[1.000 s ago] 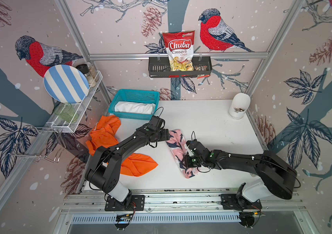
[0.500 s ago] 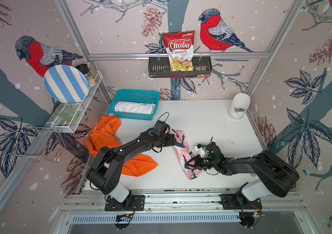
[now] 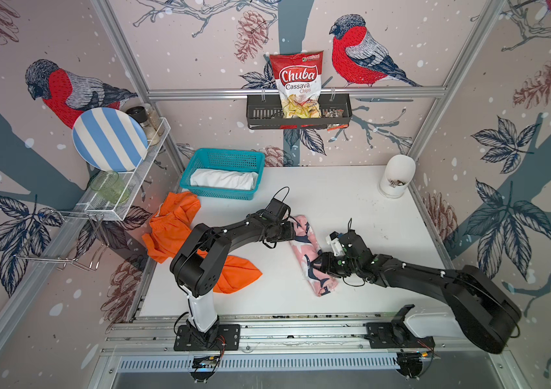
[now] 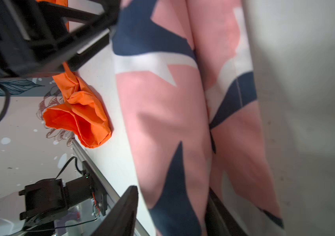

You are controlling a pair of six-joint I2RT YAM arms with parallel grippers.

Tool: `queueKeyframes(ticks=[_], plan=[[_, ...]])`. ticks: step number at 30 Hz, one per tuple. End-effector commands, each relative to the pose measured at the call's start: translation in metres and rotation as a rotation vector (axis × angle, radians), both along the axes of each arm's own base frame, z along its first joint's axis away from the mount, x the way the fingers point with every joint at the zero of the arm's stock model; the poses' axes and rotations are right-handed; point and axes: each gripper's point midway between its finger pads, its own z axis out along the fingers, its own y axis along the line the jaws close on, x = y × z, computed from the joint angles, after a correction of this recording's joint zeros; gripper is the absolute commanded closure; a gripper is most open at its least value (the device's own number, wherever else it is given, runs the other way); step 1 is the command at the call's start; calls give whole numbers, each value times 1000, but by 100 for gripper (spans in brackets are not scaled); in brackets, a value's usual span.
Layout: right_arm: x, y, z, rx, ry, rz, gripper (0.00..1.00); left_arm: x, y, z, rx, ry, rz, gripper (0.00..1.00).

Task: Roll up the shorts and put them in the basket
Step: Roll the shorts at the center of the board.

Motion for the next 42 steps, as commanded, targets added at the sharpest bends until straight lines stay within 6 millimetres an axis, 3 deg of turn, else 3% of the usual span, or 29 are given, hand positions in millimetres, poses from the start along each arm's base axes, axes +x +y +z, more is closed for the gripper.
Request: queueKeyframes(ticks=[1,6,12,15,19,23,25,29,31,37,42], plan=[[6,-38,-6,-344,-108,-48,36,1,-4,-1,-4,-7,-31,39],[12,-36,24,-655,-278,-32,29,0,-4,-2,0,-5,-32,39],[3,-3,37,-946,-430,51,17,0,-3,-1,0,-4,-29,38],[-5,9,25,-1049,-465,99,14,0,-3,-2,2,-3,-30,38],[-10,15,-9,-1108,-448,154,13,-1,-2,-2,4,-2,-32,37],[-10,6,-31,-1169,-431,177,19,-2,0,-3,3,0,-30,36],[-11,3,-37,-1169,-420,181,28,-2,1,-3,2,-2,-28,36],[-13,7,-42,-1086,-378,209,60,1,4,3,-2,-14,-21,36],[-18,19,-37,-975,-352,233,69,3,8,15,-7,-41,-6,35],[-37,62,-19,-471,-182,291,76,1,22,54,-20,-108,29,29],[-39,63,-12,-165,-49,262,76,-10,27,63,-36,-108,35,27]])
